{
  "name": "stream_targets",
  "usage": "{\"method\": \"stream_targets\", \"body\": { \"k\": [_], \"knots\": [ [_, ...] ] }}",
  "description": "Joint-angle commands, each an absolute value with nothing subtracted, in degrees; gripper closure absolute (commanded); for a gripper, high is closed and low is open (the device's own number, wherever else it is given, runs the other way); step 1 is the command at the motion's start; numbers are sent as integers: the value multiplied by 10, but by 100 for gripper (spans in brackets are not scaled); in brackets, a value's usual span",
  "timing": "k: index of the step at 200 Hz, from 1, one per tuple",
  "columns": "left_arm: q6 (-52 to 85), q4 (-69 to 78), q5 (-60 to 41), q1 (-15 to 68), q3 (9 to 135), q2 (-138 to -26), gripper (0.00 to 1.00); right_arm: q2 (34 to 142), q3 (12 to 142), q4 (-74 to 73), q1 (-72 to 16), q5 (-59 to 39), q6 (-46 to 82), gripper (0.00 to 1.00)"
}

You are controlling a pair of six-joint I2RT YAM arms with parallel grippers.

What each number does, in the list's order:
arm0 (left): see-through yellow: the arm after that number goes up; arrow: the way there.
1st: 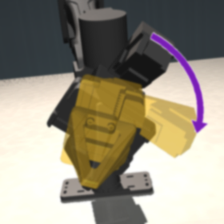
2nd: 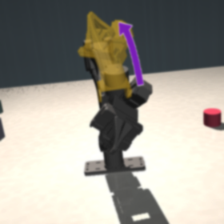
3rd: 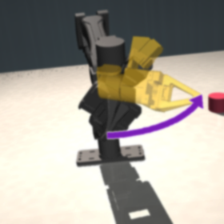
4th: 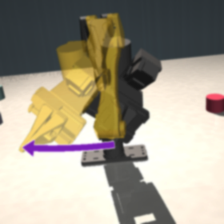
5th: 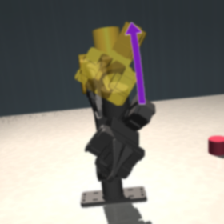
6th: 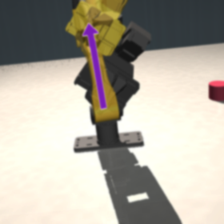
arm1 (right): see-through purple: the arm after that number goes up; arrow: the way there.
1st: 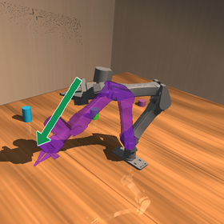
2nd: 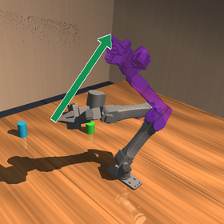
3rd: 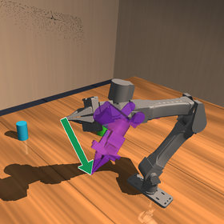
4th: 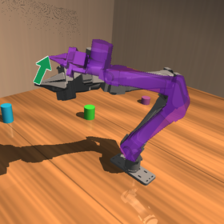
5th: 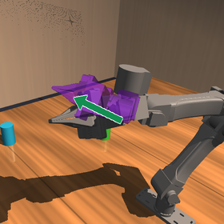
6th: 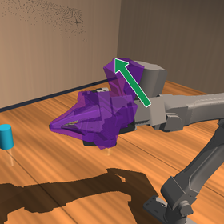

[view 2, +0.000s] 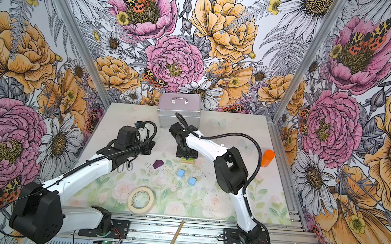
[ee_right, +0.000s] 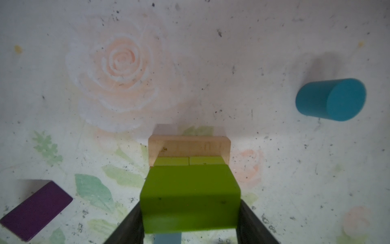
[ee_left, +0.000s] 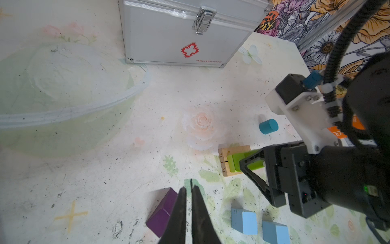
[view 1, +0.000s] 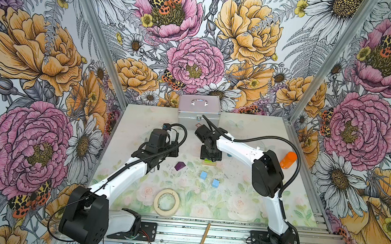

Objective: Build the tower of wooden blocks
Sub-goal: 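Open the right gripper to release the green block and raise it, then move the right gripper down to a light-blue cube and grasp it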

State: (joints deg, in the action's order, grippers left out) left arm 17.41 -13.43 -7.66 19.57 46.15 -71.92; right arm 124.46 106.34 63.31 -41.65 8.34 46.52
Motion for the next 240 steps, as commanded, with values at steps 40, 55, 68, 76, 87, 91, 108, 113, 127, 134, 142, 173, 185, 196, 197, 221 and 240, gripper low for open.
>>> {"method": "stream_targets", "body": {
  "k": [40, 55, 68, 76, 87, 91, 108, 113, 127, 134, 142, 173, 185, 196, 197, 221, 240],
  "knots": [
    [164, -121, -68, 189, 454, -703, 90, 1252, 1079, 625, -416, 90, 464, 23],
    [164, -120, -68, 190, 454, -703, 90, 1250, 1080, 625, -416, 92, 464, 21],
    [164, -120, -68, 190, 454, -704, 90, 1248, 1079, 625, -416, 94, 464, 20],
    [164, -120, -67, 189, 454, -703, 90, 1245, 1078, 625, -416, 96, 463, 19],
    [164, -120, -67, 189, 453, -704, 90, 1238, 1078, 625, -416, 99, 463, 14],
    [164, -120, -66, 190, 453, -704, 90, 1235, 1077, 625, -416, 101, 462, 12],
    [164, -120, -66, 189, 453, -704, 90, 1216, 1071, 625, -416, 107, 463, 12],
    [164, -120, -66, 188, 453, -704, 90, 1209, 1068, 625, -416, 110, 463, 12],
    [164, -120, -66, 189, 453, -703, 90, 1185, 1057, 626, -417, 116, 464, 12],
    [164, -120, -66, 188, 454, -703, 90, 1171, 1051, 626, -418, 119, 466, 12],
    [164, -120, -66, 189, 454, -704, 90, 1154, 1041, 626, -419, 123, 470, 12],
    [165, -123, -66, 189, 456, -704, 90, 1074, 978, 630, -430, 141, 503, 15],
    [165, -124, -66, 191, 455, -702, 90, 1042, 939, 630, -438, 149, 524, 17],
    [165, -123, -66, 192, 455, -701, 90, 1013, 903, 630, -446, 154, 550, 23],
    [165, -122, -66, 192, 455, -702, 90, 1011, 901, 630, -447, 155, 552, 24],
    [165, -120, -65, 197, 453, -698, 90, 962, 823, 629, -475, 162, 609, 34],
    [166, -119, -65, 202, 451, -694, 90, 943, 776, 624, -498, 163, 650, 35]
  ]
}}
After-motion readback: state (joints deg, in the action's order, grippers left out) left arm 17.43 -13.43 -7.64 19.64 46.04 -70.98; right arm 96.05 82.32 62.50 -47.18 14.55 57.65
